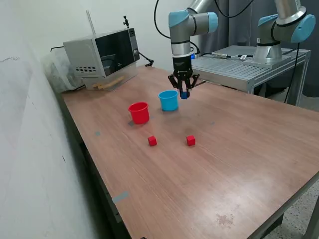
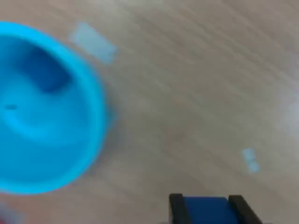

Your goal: Place red objects in the red bin, and blue objects in the blue bin.

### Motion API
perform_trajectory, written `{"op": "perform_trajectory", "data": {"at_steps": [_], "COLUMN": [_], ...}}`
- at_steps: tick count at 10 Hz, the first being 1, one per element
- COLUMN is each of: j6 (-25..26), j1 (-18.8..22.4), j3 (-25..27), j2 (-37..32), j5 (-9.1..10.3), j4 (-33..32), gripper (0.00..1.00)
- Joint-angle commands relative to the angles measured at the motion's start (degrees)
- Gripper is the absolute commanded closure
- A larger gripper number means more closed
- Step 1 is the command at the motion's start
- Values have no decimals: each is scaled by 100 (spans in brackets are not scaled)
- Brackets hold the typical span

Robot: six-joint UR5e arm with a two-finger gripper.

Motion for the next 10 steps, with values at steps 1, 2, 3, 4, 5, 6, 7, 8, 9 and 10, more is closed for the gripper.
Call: {"op": "perform_trajectory", "data": {"at_steps": [1,2,3,4,5,6,7,8,9,10], "j6": [477,722,1229,1835,2415,2638,2797,2860,2869,2860], "j1": [-406,-582,-740,-829,-882,-882,-839,-804,-716,-689], "j3": [-481,-551,-552,-543,-465,-412,-351,-324,-324,-332], "j2": [-159,-159,-159,-159,-168,-168,-177,-177,-125,-116], "j5": [-557,-592,-593,-593,-593,-593,-584,-566,-558,-557], "j4": [29,38,117,335,650,662,671,662,662,654], "gripper": [100,100,100,100,100,100,100,100,100,100]}}
